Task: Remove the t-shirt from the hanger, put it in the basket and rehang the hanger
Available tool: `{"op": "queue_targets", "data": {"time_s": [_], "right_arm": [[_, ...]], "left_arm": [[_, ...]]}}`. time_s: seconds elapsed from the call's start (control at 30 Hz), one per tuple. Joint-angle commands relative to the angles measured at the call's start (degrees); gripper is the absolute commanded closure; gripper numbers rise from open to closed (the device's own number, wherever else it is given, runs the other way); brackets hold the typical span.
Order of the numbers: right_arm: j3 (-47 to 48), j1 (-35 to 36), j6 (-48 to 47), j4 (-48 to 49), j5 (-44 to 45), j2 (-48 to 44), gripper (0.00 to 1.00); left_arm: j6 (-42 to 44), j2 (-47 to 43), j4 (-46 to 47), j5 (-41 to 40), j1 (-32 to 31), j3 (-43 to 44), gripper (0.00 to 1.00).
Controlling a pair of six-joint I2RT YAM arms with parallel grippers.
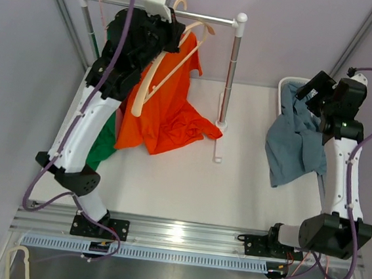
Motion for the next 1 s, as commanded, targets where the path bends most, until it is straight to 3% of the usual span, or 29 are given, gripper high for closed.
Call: {"op": "queue_targets", "data": {"time_s": [0.0,0.43,0.6,0.77,0.83,0.97], "right_arm": [[-3.94,0.07,-3.2,0.06,1.67,-0.03,0.0],[-12.37,7.62,-3.82,-3.72,2.2,-16.99,0.0],[-19.83,12.11,-3.2,-5.48,7.11,-22.17,0.01],[-25.19,13.34,-1.8,-10.57,9.05,-22.71,0.0],[-26.34,14.39,-0.05,-14.34,15.62,-22.45,0.0],[-28.98,14.57,0.57,-14.8,19.94,-21.49,0.01]], "left_arm": [[-0.6,3.46,3.21,2.71,-0.3,3.65,0.99],[-1.49,12.69,6.28,3.77,-0.3,10.51,0.99],[-2.18,13.92,8.48,4.2,-0.3,10.42,0.99],[-2.98,15.77,9.62,4.91,-0.3,10.25,0.99],[-3.24,16.64,10.58,4.91,-0.3,9.29,0.99],[-4.56,18.31,12.35,6.05,-0.3,8.4,0.99]]}}
